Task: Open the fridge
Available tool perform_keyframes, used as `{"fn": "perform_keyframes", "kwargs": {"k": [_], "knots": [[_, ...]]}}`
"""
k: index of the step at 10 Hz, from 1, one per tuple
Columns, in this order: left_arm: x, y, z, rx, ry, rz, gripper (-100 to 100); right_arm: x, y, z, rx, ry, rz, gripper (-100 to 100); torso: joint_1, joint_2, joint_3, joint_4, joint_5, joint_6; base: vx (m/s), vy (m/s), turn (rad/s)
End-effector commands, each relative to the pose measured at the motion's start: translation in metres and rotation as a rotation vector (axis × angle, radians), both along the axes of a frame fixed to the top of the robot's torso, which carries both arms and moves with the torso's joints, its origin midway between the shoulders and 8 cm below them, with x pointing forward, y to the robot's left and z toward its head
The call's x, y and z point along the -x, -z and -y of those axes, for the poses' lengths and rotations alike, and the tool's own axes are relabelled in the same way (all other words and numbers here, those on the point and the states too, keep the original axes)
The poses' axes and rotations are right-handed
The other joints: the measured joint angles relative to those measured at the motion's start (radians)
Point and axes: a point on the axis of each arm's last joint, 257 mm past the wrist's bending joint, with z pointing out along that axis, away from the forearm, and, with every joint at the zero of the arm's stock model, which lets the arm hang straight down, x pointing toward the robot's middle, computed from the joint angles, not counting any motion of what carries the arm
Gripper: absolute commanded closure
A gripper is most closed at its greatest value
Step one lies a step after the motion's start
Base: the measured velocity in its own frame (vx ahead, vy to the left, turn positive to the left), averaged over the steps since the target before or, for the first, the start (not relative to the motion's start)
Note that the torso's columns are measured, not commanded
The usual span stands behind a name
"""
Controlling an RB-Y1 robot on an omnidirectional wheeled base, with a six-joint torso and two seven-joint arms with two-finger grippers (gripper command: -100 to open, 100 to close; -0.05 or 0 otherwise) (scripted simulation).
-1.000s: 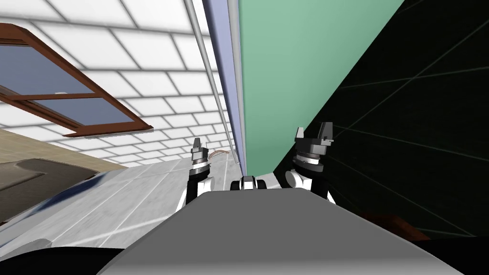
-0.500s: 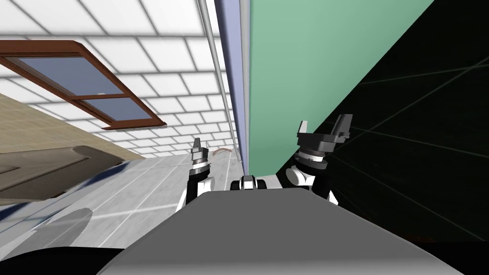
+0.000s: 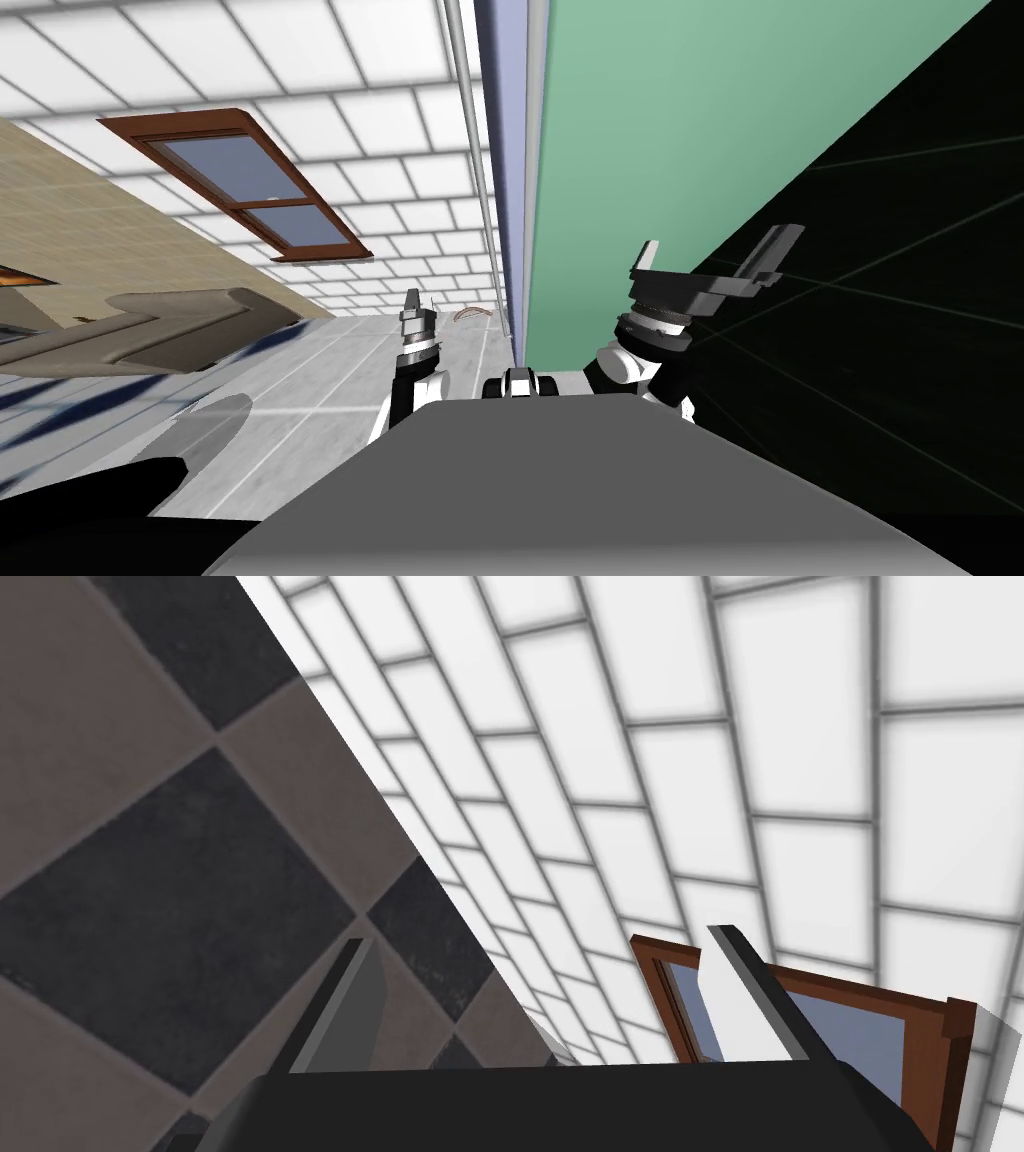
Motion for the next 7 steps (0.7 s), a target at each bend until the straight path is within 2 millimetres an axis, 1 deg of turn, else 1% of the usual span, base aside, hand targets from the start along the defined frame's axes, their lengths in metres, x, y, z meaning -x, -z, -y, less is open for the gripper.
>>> {"fn": "perform_keyframes", "kwargs": {"k": [1,2,3,4,5,6,7], "knots": [[0.0,0.0,0.0,0.0,0.0,0.0,0,0.008,-0.012,0.004,-0.07,-0.073,0.074,-100,0.0,0.0,0.0,0.0,0.0,0.001,-0.015,0.001,0.187],[0.0,0.0,0.0,0.0,0.0,0.0,0,0.008,-0.012,0.008,-0.087,-0.082,0.073,-100,0.0,0.0,0.0,0.0,0.0,0.0,-0.012,-0.001,0.121],[0.0,0.0,0.0,0.0,0.0,0.0,0,0.014,-0.019,0.009,-0.119,-0.122,0.123,-100,0.0,0.0,0.0,0.0,0.0,0.001,-0.015,0.003,0.244],[0.0,0.0,0.0,0.0,0.0,0.0,0,0.012,-0.018,0.014,-0.143,-0.135,0.122,-100,0.0,0.0,0.0,0.0,0.0,0.0,-0.011,0.0,0.092],[0.0,0.0,0.0,0.0,0.0,0.0,0,0.018,-0.024,0.016,-0.178,-0.177,0.173,-100,0.0,0.0,0.0,0.0,0.0,0.001,-0.013,0.003,0.19],[0.0,0.0,0.0,0.0,0.0,0.0,0,0.016,-0.023,0.02,-0.202,-0.19,0.171,-100,0.0,0.0,0.0,0.0,0.0,0.0,-0.012,-0.001,0.149],[0.0,0.0,0.0,0.0,0.0,0.0,0,0.021,-0.028,0.023,-0.239,-0.233,0.222,-100,0.0,0.0,0.0,0.0,0.0,0.001,-0.015,0.003,0.261]]}}
